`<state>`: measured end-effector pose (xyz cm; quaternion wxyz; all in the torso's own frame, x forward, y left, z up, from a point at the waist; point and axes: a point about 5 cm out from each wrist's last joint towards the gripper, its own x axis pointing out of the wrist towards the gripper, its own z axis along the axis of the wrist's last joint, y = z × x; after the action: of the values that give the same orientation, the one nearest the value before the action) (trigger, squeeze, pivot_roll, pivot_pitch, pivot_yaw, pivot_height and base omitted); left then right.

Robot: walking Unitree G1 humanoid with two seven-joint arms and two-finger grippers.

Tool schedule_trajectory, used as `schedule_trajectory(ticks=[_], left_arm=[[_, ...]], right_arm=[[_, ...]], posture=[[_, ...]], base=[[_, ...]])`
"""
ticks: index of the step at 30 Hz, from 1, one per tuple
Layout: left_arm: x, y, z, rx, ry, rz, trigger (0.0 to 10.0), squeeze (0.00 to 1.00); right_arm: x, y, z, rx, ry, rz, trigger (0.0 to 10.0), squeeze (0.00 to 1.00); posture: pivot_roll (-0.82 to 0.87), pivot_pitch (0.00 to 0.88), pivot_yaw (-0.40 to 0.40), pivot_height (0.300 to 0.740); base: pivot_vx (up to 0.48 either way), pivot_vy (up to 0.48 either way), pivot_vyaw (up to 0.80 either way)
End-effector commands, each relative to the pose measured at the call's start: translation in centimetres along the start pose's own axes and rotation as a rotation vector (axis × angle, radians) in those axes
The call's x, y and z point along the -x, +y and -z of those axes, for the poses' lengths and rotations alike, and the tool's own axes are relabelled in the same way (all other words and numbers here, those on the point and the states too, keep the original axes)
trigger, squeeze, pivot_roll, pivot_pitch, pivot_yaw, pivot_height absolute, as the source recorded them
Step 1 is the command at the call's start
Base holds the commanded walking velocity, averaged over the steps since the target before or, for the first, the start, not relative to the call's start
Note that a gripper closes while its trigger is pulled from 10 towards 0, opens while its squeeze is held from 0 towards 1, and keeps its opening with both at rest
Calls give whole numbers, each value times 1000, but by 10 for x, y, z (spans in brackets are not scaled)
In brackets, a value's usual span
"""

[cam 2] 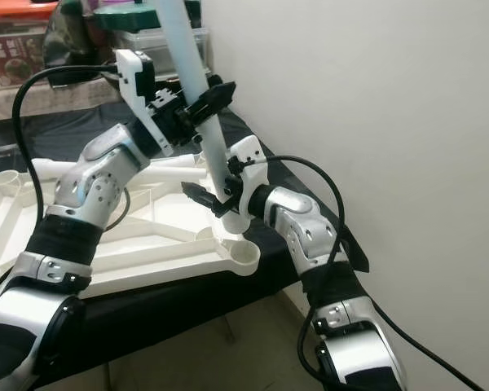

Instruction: Building children table

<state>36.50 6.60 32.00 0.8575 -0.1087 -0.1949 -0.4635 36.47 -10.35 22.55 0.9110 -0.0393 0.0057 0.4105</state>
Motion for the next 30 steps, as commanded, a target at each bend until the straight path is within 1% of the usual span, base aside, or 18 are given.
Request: schedule_trajectory(ticks=[1, 4, 10, 22, 23, 24, 25, 30], left_arm=[[-3, -1, -4, -21, -10, 9, 10000, 0], [-3, -2, -3, -17, -10, 12, 10000, 0], [-6, -3, 0, -10, -9, 19, 10000, 0], [-8, -5, 3, 2, -10, 26, 10000, 0], [-8, -5, 3, -1, -11, 27, 10000, 0], [-8, -5, 3, -1, -11, 27, 10000, 0], [-9, -6, 3, -2, -13, 28, 10000, 0], [-9, -6, 3, -1, -14, 29, 10000, 0]], right_arm=[[-5, 2, 1, 14, 17, -3, 10000, 0], [-6, 1, 1, 14, 26, 6, 10000, 0], [-11, -1, -7, 13, -1, 25, 10000, 0], [-16, -1, -14, 26, -20, 16, 10000, 0], [-16, -1, -14, 28, -20, 12, 1451, 0], [-16, -1, -14, 28, -20, 12, 1451, 0], [-17, 0, -12, 29, -17, 4, 0, 0], [-17, 1, -11, 29, -13, 0, 0, 0]], posture=[[21, 32, -5, 740], [21, 33, -3, 740], [24, 34, -4, 740], [20, 35, -4, 740], [20, 36, -4, 740], [20, 36, -4, 740], [20, 38, -4, 740], [20, 36, -3, 740]], base=[[0, 0, 0], [0, 0, 0], [0, 0, 0], [0, 0, 0], [0, 0, 0], [0, 0, 0], [0, 0, 0], [0, 0, 0]])
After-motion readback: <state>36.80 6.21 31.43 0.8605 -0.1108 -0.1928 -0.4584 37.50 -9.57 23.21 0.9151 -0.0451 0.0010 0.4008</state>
